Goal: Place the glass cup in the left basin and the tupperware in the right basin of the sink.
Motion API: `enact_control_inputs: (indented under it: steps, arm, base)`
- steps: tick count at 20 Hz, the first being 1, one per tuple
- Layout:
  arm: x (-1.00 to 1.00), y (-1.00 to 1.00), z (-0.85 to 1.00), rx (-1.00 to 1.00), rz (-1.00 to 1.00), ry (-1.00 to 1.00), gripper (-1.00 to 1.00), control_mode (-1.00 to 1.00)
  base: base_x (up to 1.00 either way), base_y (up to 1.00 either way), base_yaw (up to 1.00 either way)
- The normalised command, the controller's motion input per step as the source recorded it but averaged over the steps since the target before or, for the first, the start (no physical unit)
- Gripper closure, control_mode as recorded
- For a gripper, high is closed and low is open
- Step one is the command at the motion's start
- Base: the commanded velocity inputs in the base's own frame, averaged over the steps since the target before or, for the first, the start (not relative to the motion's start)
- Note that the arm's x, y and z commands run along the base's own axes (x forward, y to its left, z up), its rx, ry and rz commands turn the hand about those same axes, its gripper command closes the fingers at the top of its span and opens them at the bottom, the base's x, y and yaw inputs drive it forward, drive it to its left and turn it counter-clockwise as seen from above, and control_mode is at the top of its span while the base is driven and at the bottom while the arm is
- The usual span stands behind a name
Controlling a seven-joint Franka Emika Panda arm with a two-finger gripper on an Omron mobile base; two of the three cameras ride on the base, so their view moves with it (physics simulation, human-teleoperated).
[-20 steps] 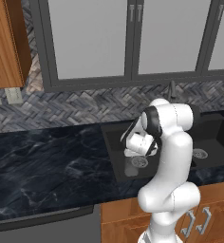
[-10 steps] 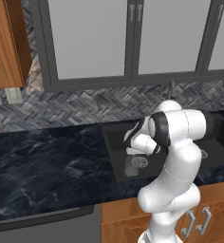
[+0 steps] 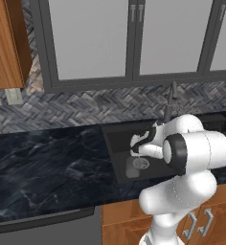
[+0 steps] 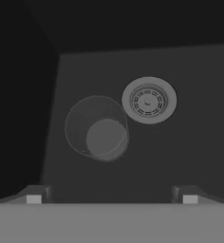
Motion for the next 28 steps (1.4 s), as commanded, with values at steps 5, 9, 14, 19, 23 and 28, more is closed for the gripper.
enact_control_inputs:
  steps: [5,9,14,19,23,28]
  arm:
    - [-0.18,0.00,0.60,0.00,0.00,0.00,-1.00,-1.00]
    - [-0.03,0.04,0.62,0.00,0.00,0.00,-1.00,-1.00]
    - [-0.07,0.01,0.62,0.00,0.00,0.00,-1.00,-1.00]
    - [-0.14,0.00,0.54,0.00,0.00,0.01,-1.00,-1.00]
    - [-0.24,0.00,0.48,0.00,0.00,0.03,-1.00,-1.00]
    - [-0.33,0.00,0.29,0.00,0.00,0.05,-1.00,-1.00]
  base:
    - [0.00,0.00,0.00]
    - [0.00,0.00,0.00]
    - [0.00,0.00,0.00]
    - [0.00,0.00,0.00]
    - [0.00,0.00,0.00]
    - [0.00,0.00,0.00]
